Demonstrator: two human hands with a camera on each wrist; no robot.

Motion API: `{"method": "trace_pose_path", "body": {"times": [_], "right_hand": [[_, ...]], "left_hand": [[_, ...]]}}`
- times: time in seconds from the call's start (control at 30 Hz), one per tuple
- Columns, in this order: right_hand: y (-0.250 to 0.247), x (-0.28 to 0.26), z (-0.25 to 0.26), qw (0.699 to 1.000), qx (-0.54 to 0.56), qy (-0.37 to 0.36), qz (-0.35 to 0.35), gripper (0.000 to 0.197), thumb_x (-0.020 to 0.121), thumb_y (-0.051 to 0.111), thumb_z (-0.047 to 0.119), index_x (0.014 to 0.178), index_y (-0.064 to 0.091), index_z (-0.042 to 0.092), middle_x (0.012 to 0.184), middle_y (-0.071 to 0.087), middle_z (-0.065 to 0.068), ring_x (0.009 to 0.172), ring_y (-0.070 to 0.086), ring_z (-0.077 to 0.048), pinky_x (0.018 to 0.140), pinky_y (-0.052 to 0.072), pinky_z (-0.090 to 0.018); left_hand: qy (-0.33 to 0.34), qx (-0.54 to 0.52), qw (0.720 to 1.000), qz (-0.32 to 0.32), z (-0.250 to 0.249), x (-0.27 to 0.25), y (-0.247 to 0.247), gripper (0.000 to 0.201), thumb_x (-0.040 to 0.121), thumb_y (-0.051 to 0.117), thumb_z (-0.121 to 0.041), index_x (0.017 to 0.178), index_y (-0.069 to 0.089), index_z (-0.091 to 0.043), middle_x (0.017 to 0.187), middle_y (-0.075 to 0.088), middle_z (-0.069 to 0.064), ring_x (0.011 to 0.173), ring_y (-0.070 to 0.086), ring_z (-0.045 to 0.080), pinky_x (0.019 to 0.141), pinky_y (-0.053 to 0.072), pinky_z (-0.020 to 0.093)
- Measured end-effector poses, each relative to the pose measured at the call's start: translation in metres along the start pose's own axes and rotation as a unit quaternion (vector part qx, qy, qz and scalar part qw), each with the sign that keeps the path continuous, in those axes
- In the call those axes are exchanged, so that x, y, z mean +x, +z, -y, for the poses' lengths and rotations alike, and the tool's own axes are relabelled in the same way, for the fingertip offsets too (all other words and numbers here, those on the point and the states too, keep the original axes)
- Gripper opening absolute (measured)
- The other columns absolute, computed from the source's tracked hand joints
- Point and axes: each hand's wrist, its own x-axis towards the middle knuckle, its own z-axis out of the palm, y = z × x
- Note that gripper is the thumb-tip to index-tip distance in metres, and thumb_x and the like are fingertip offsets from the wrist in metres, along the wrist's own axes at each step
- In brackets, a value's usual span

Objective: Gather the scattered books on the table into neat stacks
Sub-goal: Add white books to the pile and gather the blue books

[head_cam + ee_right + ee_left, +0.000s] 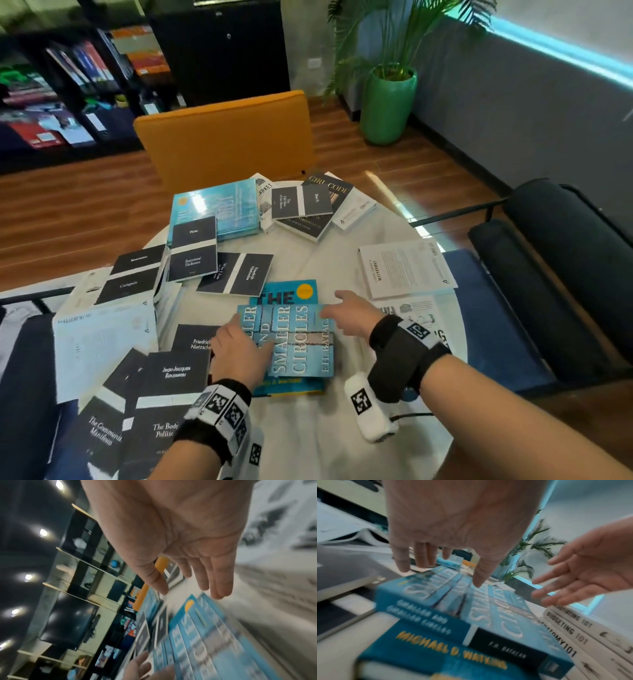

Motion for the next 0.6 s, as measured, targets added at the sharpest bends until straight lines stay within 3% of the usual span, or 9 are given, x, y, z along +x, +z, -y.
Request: {"method": "trace_pose_path", "body": {"times": [0.03, 0.13, 0.2, 0.3, 0.43, 0.53, 0.6], "right_hand": [[-0.016, -0.005, 0.006, 1.000, 0.007, -0.006, -0.005, 0.053, 0.092, 0.056, 0.019, 0.141, 0.038, 0.008, 0.133, 0.052, -0.013, 0.101, 0.055, -0.021, 0.080, 0.047, -0.028], [-0.069, -0.008, 0.016, 0.999, 0.021, -0.016, -0.019, 0.033, 0.094, 0.056, 0.020, 0.123, 0.054, 0.004, 0.108, 0.059, -0.010, 0.073, 0.054, -0.018, 0.065, 0.048, -0.026], [-0.106, -0.003, 0.016, 0.998, -0.011, -0.013, -0.052, 0.028, 0.094, 0.057, 0.023, 0.115, 0.058, 0.004, 0.095, 0.061, -0.005, 0.067, 0.054, -0.016, 0.060, 0.048, -0.024], [-0.153, 0.017, 0.002, 0.994, -0.041, 0.024, -0.101, 0.026, 0.094, 0.057, 0.026, 0.110, 0.057, 0.006, 0.092, 0.061, -0.005, 0.065, 0.053, -0.016, 0.057, 0.045, -0.024], [-0.199, 0.045, -0.039, 0.984, -0.082, 0.075, -0.136, 0.036, 0.091, 0.061, 0.023, 0.116, 0.058, -0.003, 0.095, 0.060, -0.012, 0.069, 0.053, -0.022, 0.064, 0.046, -0.031], [-0.213, 0.061, -0.074, 0.974, -0.139, 0.108, -0.145, 0.039, 0.086, 0.067, 0.022, 0.116, 0.060, -0.002, 0.100, 0.062, -0.013, 0.083, 0.059, -0.026, 0.074, 0.054, -0.036], [-0.217, 0.070, -0.094, 0.972, -0.137, 0.117, -0.152, 0.053, 0.081, 0.073, 0.029, 0.121, 0.056, -0.001, 0.112, 0.063, -0.015, 0.092, 0.062, -0.028, 0.082, 0.056, -0.040]], "left_hand": [[0.024, 0.004, 1.000, -0.010, -0.012, -0.001, -0.002, 0.073, 0.086, 0.064, -0.038, 0.145, 0.030, -0.012, 0.139, 0.039, 0.015, 0.130, 0.033, 0.031, 0.107, 0.034, 0.046], [0.099, 0.030, 0.995, 0.008, -0.056, 0.008, 0.000, 0.052, 0.092, 0.054, -0.035, 0.140, 0.045, -0.018, 0.138, 0.046, 0.010, 0.129, 0.036, 0.028, 0.108, 0.032, 0.041], [0.153, 0.063, 0.985, 0.044, -0.089, 0.022, 0.010, 0.043, 0.093, 0.049, -0.034, 0.134, 0.055, -0.022, 0.135, 0.054, 0.009, 0.126, 0.044, 0.029, 0.108, 0.035, 0.039], [0.202, 0.100, 0.963, 0.148, -0.135, 0.048, 0.029, 0.042, 0.094, 0.047, -0.037, 0.132, 0.058, -0.021, 0.135, 0.057, 0.008, 0.125, 0.051, 0.027, 0.107, 0.040, 0.039], [0.212, 0.186, 0.924, 0.259, -0.187, 0.077, 0.054, 0.056, 0.096, 0.049, -0.044, 0.143, 0.045, -0.014, 0.145, 0.047, 0.010, 0.130, 0.049, 0.028, 0.109, 0.039, 0.038], [0.203, 0.211, 0.928, 0.229, -0.210, 0.096, 0.068, 0.070, 0.092, 0.056, -0.049, 0.147, 0.035, -0.012, 0.149, 0.040, 0.011, 0.134, 0.044, 0.029, 0.110, 0.037, 0.040], [0.211, 0.197, 0.938, 0.194, -0.222, 0.105, 0.075, 0.086, 0.083, 0.066, -0.054, 0.149, 0.029, -0.012, 0.148, 0.037, 0.013, 0.135, 0.040, 0.030, 0.111, 0.035, 0.043]]}}
